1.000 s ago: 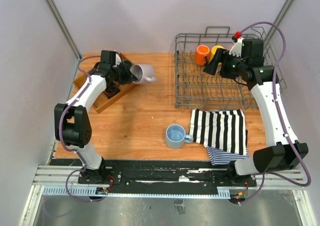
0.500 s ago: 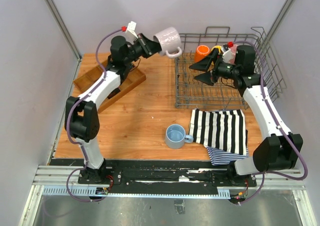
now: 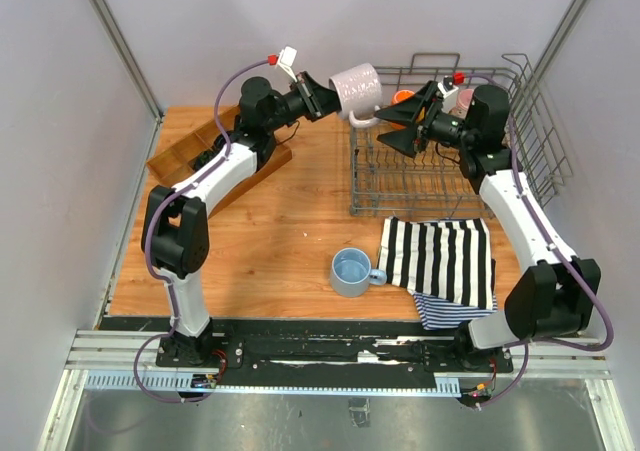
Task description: Load the cups into the dish rack
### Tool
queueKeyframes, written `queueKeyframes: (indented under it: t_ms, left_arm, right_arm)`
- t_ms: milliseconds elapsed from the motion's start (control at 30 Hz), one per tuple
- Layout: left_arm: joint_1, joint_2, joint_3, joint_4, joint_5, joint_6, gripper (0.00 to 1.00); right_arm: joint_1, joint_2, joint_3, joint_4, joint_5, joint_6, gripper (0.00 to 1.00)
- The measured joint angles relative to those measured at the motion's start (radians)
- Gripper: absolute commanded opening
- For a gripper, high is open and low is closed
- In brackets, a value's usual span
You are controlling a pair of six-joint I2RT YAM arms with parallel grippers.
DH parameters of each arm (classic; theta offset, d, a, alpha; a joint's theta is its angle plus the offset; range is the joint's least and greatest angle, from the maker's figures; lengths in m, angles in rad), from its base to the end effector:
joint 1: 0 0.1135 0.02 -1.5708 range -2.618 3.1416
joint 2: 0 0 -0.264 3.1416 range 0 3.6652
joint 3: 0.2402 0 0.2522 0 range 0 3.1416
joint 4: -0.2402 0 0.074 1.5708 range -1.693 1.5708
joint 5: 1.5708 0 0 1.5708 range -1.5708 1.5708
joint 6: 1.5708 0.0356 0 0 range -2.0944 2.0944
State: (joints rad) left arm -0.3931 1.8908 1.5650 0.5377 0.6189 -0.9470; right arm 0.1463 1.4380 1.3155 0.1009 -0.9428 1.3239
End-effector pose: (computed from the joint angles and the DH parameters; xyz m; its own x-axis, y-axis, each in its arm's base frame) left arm 0.4124 -0.1934 0.3642 -0.5650 -0.4814 -0.6701 0.6460 0.2472 -0.7222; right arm 0.3227 0.0767 0.4027 -0.8644 0.4485 -0.2274 -0.1958 0.1163 0.9737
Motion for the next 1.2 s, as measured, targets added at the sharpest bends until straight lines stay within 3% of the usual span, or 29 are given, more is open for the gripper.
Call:
queueKeyframes:
  t_ms: [167, 400, 733, 1067, 1200]
  left_arm:
    - [-0.009, 0.002, 0.0, 0.007, 0.0, 0.0, 0.01]
    - [-0.03, 0.019, 0.008, 0.013, 0.003, 0.006, 0.01]
    - [-0.033, 0.021, 0.008, -0.001, 0.005, 0.051, 0.0]
    - [-0.021, 0.021, 0.008, -0.011, 0.002, 0.052, 0.01]
    - [-0.017, 0.022, 0.009, -0.023, 0.003, 0.052, 0.01]
  right_arm:
    - [0.024, 0.034, 0.0, 0.054, 0.007, 0.037, 0.72]
    - [0.076, 0.08, 0.004, 0.105, 0.031, 0.068, 0.49]
    - [0.089, 0.083, 0.003, 0.181, 0.082, 0.095, 0.29]
    - [0.104, 0.113, 0.001, 0.218, 0.079, 0.12, 0.21]
    - [0.111, 0.117, 0.001, 0.224, 0.079, 0.131, 0.04]
